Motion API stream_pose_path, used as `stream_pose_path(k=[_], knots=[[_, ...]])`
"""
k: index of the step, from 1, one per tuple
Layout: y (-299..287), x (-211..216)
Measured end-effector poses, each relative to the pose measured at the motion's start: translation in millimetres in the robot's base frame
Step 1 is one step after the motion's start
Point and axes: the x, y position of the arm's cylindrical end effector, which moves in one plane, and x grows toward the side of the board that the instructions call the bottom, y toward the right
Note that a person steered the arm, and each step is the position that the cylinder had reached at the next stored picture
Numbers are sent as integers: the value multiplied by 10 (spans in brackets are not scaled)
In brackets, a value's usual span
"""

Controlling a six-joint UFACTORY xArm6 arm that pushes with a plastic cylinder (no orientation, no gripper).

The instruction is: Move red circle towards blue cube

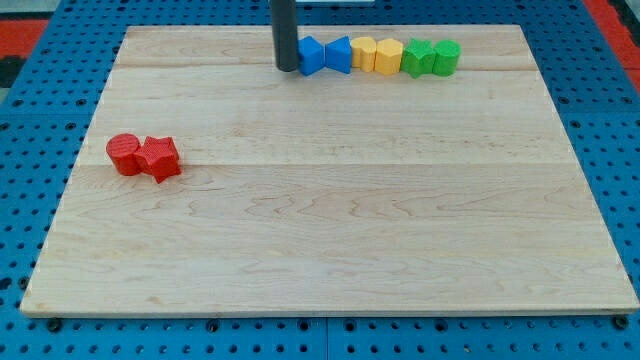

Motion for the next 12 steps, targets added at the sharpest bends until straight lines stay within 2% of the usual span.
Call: stream_pose_path(k=[2, 3, 4, 6, 7, 8, 9, 10, 11, 12], knots=[[25, 0], [14, 310], [-13, 1379], [-186, 1644], [-621, 1987], [-662, 1987], [-1207, 2076], [-1246, 2076], [-1836, 2161], [-1901, 2161]])
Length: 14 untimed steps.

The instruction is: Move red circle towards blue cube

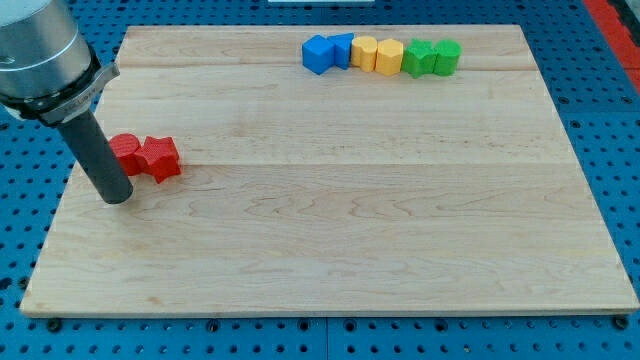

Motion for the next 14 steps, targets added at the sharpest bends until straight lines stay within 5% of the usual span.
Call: stream_pose_path(k=[7, 11, 14], knots=[[0, -1324], [-458, -1171], [-399, -1575]])
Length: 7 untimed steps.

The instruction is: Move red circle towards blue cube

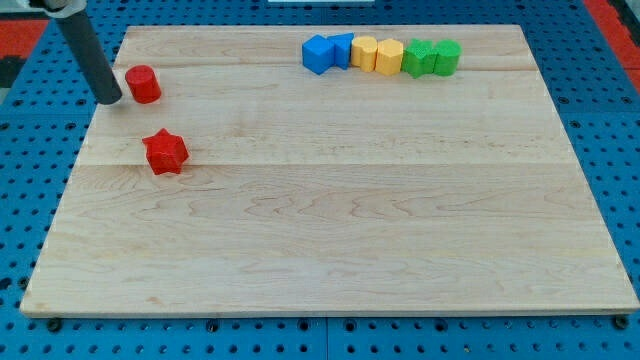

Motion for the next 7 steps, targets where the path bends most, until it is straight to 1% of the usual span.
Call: stream_pose_path(k=[1, 3, 4, 5, 7], knots=[[373, -279], [402, -295], [874, -442], [874, -442], [1704, -495]])
